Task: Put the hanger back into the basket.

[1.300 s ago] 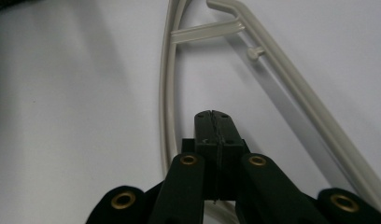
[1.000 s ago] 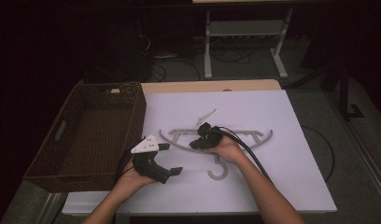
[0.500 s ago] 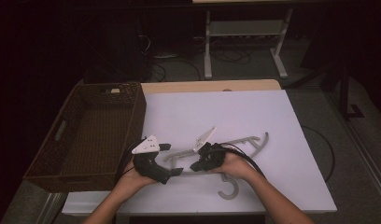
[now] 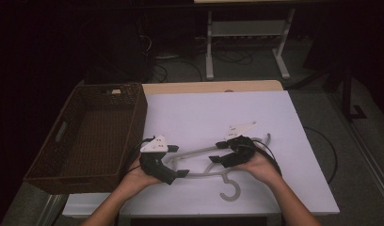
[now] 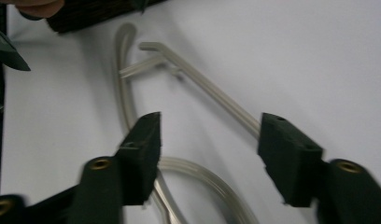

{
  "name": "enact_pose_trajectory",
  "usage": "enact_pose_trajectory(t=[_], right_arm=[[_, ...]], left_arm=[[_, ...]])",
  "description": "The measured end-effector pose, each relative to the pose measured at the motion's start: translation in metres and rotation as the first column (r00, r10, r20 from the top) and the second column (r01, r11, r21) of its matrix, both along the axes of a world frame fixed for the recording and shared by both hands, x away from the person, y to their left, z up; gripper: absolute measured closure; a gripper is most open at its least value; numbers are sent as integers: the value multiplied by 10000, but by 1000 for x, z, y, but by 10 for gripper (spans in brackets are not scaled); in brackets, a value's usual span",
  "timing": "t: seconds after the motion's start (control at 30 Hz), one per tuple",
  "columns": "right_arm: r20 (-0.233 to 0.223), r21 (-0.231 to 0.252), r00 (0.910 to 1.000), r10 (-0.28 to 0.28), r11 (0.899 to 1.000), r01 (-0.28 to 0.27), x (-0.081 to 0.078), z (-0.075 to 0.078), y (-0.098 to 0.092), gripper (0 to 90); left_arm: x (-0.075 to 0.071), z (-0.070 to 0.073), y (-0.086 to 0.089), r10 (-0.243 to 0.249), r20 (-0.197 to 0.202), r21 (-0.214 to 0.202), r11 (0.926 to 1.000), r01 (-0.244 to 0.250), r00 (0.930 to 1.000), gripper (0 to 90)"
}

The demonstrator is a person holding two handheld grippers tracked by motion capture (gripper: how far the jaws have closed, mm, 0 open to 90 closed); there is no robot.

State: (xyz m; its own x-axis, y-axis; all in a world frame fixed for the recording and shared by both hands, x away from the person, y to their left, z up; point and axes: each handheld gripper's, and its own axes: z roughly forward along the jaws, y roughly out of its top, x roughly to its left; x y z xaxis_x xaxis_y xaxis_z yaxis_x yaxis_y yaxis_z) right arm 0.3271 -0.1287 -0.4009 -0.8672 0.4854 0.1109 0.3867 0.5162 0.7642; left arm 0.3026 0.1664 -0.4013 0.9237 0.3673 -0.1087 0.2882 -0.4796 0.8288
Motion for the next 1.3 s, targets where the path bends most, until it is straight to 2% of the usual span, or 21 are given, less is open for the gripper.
enact_pose_trajectory(t=[0.07,0.17,0.3,0.4,0.43,0.53,0.73,0.83,0.9,1.1,1.13,1.17,1.2,1.3], right_arm=[[229,107,9987,-446,9990,443,-6,3,-13,313],[534,311,9948,-864,9959,849,-15,7,-30,284],[697,353,9874,-1421,9895,1399,-27,7,-49,255],[826,391,9786,-1884,9818,1858,-33,6,-62,231],[816,420,9749,-2069,9781,2041,-35,5,-65,230],[904,544,9670,-2381,9707,2339,-42,3,-75,223],[867,533,9567,-2780,9602,2742,-49,-1,-88,222],[889,535,9523,-2918,9561,2880,-47,-3,-91,223],[775,583,9507,-3004,9533,2965,-46,-2,-93,223],[834,553,9485,-3056,9518,3018,-45,-3,-96,222],[776,568,9456,-3161,9483,3123,-45,-3,-96,222],[795,564,9456,-3156,9485,3118,-45,-3,-96,222],[767,566,9452,-3172,9479,3135,-45,-3,-96,222],[864,572,9448,-3160,9484,3120,-44,-4,-97,220]], left_arm=[[3,0,-4,-192,-27,202,9996,192,9998,75],[8,0,-9,-519,-75,481,9975,522,9986,145],[12,-6,-18,-1073,-136,1001,9891,1081,9941,230],[14,-11,-24,-1392,-220,1314,9813,1409,9900,304],[14,-13,-26,-1412,-282,1305,9810,1437,9896,330],[14,-17,-32,-1668,-324,1535,9734,1698,9855,406],[12,-22,-46,-2162,-319,1973,9558,2182,9758,553],[12,-25,-51,-2240,-297,2174,9498,2250,9741,601],[11,-27,-54,-2257,-181,2323,9466,2237,9740,627],[10,-31,-60,-2419,-215,2508,9379,2395,9701,686],[9,-33,-62,-2464,-236,2576,9349,2440,9689,697],[9,-33,-62,-2464,-236,2576,9349,2440,9689,705],[9,-34,-63,-2487,-255,2670,9317,2463,9683,713],[10,-36,-63,-2475,-246,2754,9297,2445,9686,731]])
